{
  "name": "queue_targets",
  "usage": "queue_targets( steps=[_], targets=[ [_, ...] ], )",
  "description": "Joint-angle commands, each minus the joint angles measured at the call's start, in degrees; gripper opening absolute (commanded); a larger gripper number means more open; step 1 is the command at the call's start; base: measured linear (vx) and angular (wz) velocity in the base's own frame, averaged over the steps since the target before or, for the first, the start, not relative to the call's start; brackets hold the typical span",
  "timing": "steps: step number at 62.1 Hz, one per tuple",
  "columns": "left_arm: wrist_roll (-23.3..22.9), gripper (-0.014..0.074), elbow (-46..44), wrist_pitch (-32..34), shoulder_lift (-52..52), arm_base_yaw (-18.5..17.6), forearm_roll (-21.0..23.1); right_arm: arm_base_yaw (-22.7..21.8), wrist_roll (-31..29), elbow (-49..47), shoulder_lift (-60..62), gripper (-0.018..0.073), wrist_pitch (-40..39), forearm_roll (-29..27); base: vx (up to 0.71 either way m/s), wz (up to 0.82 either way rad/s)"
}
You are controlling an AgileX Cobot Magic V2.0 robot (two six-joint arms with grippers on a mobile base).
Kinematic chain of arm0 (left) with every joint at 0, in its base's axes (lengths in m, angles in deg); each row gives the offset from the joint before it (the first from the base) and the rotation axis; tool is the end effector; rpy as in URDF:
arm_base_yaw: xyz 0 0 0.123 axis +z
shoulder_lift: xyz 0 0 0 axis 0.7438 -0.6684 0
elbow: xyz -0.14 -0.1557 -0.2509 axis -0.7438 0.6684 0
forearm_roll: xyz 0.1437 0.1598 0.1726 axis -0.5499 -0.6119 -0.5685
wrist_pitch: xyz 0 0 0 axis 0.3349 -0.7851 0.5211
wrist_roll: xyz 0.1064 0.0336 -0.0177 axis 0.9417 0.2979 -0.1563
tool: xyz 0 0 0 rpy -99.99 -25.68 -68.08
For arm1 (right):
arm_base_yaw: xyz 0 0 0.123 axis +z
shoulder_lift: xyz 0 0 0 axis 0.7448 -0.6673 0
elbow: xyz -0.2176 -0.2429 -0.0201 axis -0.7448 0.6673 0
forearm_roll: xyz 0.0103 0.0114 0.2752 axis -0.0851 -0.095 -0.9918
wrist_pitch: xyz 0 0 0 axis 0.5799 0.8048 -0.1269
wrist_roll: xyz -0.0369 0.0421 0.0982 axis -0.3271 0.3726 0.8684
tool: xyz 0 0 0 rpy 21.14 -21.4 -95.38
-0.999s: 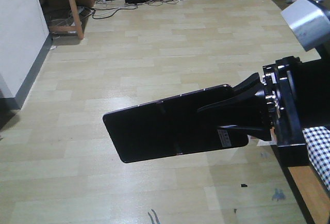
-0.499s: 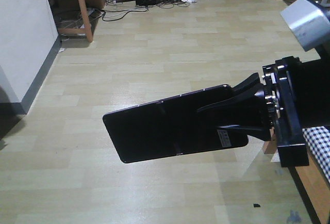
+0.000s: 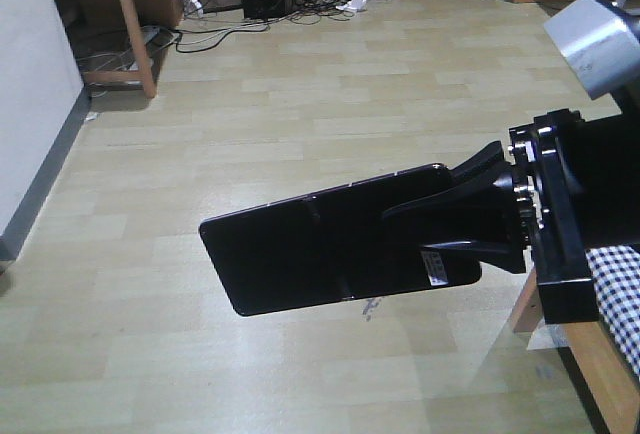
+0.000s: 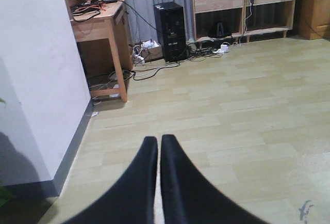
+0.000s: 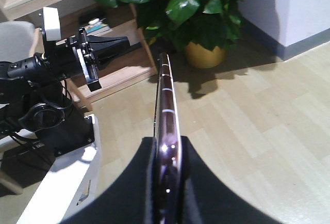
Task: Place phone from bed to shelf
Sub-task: 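Drive the base away from the bed toward the wooden shelf, holding the phone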
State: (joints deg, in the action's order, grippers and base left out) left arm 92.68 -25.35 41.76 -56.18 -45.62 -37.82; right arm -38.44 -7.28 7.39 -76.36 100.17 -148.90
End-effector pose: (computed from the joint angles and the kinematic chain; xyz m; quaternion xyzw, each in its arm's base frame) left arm 0.0602 0.0020 0.1821 0.0316 0.7468 0.0531 0.6622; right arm 0.1963 0.1314 0.4040 -0.4273 0.7212 0.4060 0.3638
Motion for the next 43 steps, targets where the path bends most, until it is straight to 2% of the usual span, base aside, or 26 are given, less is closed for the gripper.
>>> queue_targets(
  steps=[1,43],
  targets=[
    [-0.33,0.0001,-1.22,4.15,0.77,-0.2,0.52,0.03,0.0,-1.46,1.2,-0.0002,3.14,-5.56,0.29,-0.12],
    [-0.33,0.0001,-1.22,4.15,0.77,-0.2,0.52,0.03,0.0,-1.46,1.2,-0.0002,3.14,-5.56,0.3,-0.12]
  ],
)
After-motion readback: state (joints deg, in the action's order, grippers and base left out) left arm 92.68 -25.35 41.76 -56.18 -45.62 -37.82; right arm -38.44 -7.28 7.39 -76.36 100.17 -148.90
